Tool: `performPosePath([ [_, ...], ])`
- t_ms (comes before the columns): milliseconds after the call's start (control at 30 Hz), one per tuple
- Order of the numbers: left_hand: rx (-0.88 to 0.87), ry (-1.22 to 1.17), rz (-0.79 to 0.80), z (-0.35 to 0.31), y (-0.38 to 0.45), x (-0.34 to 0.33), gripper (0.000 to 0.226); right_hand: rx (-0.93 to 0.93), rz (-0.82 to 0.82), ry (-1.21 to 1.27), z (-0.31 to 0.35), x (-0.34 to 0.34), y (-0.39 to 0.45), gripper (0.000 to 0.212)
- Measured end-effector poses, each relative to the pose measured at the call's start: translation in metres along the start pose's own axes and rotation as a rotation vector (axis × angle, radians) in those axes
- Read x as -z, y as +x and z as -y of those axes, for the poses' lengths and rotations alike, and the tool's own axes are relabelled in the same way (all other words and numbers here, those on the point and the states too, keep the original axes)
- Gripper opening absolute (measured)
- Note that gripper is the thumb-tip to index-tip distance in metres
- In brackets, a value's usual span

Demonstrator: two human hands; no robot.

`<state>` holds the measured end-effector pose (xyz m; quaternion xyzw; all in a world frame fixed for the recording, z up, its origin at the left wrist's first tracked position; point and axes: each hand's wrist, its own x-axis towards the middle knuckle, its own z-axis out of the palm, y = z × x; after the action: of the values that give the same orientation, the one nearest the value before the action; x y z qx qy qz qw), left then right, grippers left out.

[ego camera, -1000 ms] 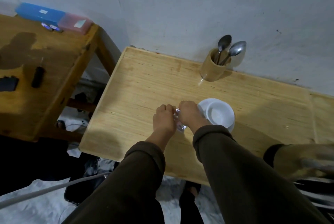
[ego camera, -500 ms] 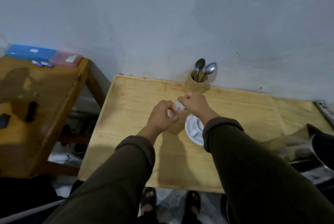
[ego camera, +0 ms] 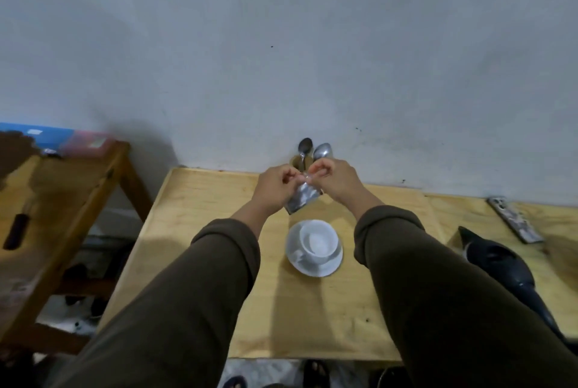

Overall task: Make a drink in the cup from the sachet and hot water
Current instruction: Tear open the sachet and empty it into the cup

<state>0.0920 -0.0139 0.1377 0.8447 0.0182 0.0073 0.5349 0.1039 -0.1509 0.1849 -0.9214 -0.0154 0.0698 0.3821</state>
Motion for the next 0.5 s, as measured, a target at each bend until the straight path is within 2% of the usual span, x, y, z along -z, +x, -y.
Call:
performPosePath([
  [333, 0.079, -0.024, -0.074, -0.020, 0.012, -0.038, 0.020, 0.089, 0.082, 0.098, -0.032, 0.027, 0.029, 0.006],
  [433, 0.142, -0.055, -0.117, -0.018, 0.012, -0.052, 0.021, 0.096, 0.112, 0.121, -0.040, 0.030, 0.038, 0.023],
  [500, 0.172, -0.056, -0.138, -0.016, 0.011, -0.059, 0.022, 0.093, 0.147, 0.125, -0.044, 0.029, 0.040, 0.015],
])
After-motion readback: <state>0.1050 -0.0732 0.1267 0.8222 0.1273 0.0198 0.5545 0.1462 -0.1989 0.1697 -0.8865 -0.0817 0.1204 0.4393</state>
